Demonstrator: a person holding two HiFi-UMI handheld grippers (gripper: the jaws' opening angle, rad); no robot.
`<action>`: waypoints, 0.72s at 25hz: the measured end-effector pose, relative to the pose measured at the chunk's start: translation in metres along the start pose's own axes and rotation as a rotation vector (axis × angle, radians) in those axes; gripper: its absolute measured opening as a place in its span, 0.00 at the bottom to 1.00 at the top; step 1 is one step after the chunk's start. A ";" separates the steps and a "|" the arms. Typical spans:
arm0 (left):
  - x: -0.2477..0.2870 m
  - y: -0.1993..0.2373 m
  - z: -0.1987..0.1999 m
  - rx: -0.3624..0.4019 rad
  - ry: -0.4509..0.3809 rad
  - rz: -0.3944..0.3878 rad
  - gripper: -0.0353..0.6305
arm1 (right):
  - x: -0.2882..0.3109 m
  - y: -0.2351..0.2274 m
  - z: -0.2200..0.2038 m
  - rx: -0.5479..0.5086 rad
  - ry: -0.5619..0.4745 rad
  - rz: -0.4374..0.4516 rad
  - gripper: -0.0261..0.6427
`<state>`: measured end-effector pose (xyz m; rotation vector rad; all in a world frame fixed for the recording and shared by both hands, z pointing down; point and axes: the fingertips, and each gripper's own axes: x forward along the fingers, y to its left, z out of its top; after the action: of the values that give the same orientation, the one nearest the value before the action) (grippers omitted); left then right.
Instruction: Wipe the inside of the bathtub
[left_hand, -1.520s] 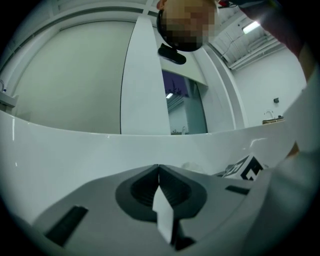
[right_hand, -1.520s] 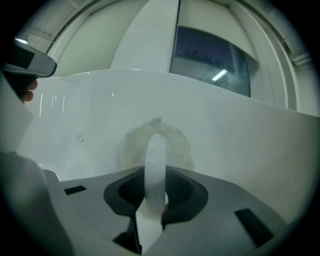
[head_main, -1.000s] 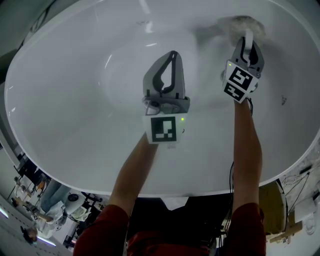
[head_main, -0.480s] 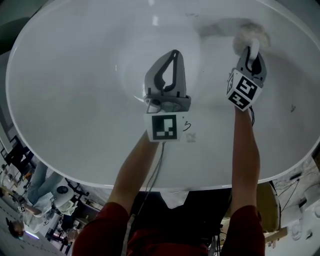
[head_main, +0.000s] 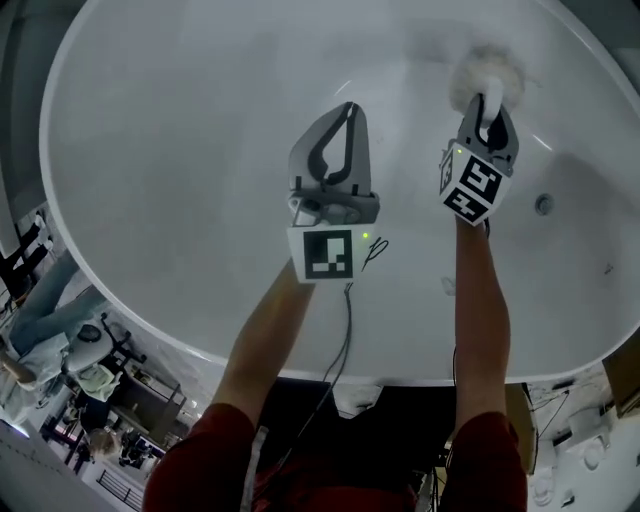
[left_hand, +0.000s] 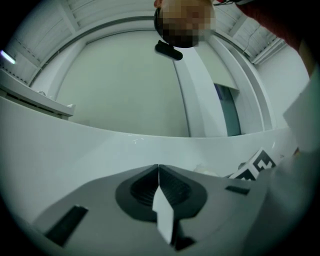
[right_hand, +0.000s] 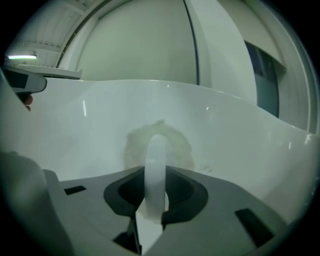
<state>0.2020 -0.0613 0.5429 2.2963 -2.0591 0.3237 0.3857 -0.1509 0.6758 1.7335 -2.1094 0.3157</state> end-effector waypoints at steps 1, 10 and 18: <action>-0.003 0.016 -0.002 -0.005 0.003 0.021 0.08 | 0.004 0.019 0.003 -0.003 0.000 0.025 0.18; -0.017 0.117 -0.037 -0.034 0.044 0.137 0.08 | 0.034 0.152 -0.015 -0.040 0.051 0.166 0.18; 0.009 0.135 -0.066 -0.069 0.079 0.144 0.08 | 0.076 0.187 -0.052 -0.027 0.139 0.176 0.18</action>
<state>0.0614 -0.0745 0.5943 2.0674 -2.1651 0.3369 0.1997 -0.1580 0.7694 1.4694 -2.1573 0.4412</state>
